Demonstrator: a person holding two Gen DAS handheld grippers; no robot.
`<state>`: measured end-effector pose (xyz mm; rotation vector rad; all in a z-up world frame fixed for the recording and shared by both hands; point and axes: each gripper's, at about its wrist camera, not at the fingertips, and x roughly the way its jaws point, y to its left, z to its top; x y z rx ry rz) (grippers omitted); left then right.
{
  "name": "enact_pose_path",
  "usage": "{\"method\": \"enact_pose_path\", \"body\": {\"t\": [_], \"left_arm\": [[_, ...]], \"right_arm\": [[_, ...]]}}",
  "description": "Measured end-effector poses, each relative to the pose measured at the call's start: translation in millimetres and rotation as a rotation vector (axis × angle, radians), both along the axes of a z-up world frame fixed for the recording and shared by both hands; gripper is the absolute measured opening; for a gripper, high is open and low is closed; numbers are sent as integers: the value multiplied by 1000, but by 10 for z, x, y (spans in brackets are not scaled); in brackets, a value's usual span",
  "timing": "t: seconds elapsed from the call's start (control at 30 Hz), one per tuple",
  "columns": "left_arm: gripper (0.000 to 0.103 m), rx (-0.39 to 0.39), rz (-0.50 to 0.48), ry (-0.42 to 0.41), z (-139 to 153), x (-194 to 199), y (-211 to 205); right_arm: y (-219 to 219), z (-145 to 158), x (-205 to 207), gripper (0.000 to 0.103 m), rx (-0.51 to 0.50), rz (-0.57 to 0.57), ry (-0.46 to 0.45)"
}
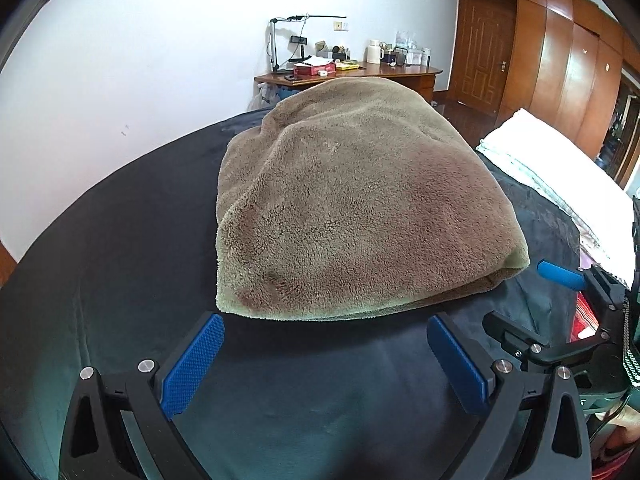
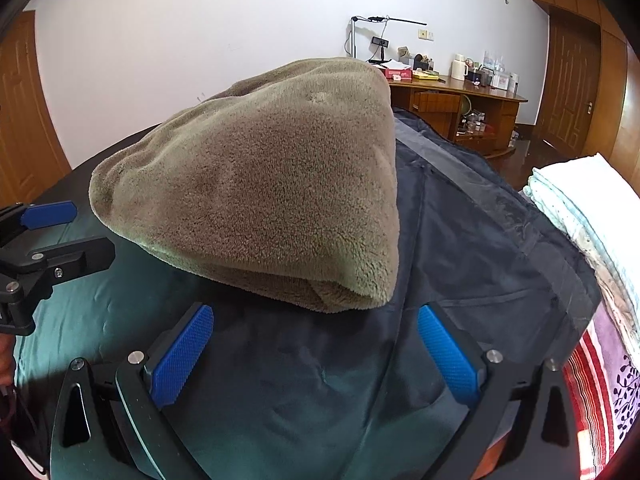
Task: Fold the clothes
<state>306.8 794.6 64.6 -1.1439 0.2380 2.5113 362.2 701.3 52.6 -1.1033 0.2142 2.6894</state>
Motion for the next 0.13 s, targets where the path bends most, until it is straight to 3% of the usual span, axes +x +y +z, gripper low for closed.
{"method": "enact_pose_path", "body": {"t": [0.13], "left_arm": [[103,-2,1,-1,-5,-4,-6]], "right_arm": [[-30,-11,-1,103,-1,8,-4]]}}
